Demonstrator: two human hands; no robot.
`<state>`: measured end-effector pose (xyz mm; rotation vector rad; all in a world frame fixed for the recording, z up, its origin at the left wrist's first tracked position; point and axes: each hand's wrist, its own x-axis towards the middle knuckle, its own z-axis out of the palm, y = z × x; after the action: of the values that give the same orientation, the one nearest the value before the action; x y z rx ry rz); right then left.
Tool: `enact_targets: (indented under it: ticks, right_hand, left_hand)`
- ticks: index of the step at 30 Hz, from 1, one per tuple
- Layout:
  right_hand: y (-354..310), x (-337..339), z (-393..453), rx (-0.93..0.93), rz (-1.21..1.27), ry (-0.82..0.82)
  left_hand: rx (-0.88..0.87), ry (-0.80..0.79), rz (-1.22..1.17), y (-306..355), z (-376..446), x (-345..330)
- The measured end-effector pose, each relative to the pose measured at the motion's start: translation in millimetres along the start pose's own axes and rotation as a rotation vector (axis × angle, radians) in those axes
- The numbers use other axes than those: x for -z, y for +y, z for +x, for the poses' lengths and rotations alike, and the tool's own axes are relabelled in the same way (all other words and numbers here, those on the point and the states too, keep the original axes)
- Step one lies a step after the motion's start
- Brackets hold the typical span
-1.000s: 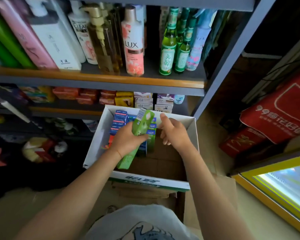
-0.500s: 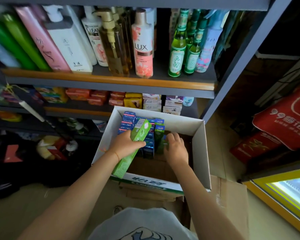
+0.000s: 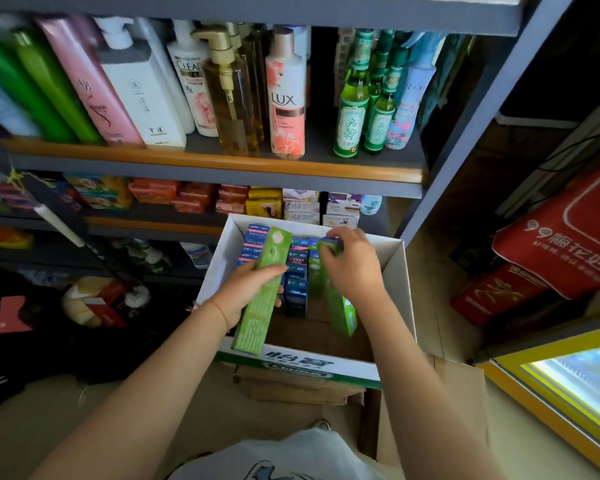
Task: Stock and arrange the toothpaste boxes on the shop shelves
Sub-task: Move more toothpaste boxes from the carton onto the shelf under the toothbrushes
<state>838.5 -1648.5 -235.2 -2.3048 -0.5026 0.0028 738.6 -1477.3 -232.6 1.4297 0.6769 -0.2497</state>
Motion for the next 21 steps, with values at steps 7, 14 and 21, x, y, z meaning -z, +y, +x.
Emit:
enact_targets:
  ticks: [7, 14, 21]
  right_hand:
    - [-121.7, -5.4, 5.7, -0.012, 0.525, -0.001]
    - [-237.6, -142.4, -26.3, -0.773, 1.283, -0.541]
    - [-355.7, -278.4, -67.3, -0.997, 1.546, -0.734]
  left_hand:
    - [-0.024, 0.02, -0.266, -5.0, -36.6, 85.8]
    - [0.012, 0.005, -0.621, -46.5, -102.0, 248.3]
    - [-0.069, 0.101, -0.927, -88.4, -165.3, 390.4]
